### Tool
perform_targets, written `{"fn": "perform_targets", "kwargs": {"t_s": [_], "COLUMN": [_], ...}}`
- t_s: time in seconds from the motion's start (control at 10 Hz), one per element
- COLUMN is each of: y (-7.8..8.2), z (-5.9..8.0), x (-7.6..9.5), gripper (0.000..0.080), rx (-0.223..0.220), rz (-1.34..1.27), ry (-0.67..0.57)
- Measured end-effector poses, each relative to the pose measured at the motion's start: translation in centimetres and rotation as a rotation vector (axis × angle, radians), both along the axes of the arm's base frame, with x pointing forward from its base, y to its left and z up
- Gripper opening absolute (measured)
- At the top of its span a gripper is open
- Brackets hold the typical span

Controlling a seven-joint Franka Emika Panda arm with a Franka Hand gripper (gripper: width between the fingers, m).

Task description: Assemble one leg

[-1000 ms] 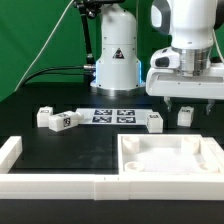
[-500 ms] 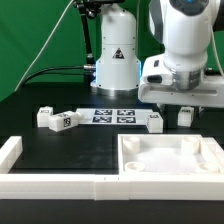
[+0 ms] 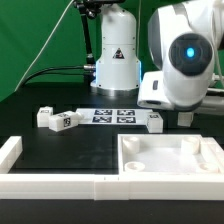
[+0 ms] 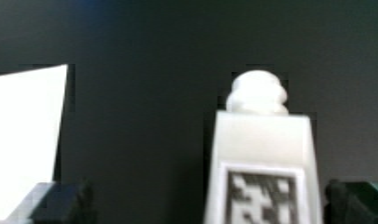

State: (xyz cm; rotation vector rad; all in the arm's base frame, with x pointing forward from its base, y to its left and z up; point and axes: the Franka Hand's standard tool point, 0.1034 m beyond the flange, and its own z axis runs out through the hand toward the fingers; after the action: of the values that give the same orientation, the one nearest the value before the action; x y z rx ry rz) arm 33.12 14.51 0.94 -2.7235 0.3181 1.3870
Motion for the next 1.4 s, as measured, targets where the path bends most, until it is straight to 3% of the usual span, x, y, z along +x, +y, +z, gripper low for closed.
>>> {"fn": "perform_targets", "kwargs": {"t_s": [0.6,0.9,1.4], "y": [1.09,1.11,1.11], "z": [0.03,0.02,0.02], "x": [-0.74,-0.75,-0.76], "gripper": [0.0649,0.0285,0.0286], "rx": [-0.018,-0.017,-0.017], "rz": [0.022,0.025,0.025], "ry": [0.01,0.009,0.009]}}
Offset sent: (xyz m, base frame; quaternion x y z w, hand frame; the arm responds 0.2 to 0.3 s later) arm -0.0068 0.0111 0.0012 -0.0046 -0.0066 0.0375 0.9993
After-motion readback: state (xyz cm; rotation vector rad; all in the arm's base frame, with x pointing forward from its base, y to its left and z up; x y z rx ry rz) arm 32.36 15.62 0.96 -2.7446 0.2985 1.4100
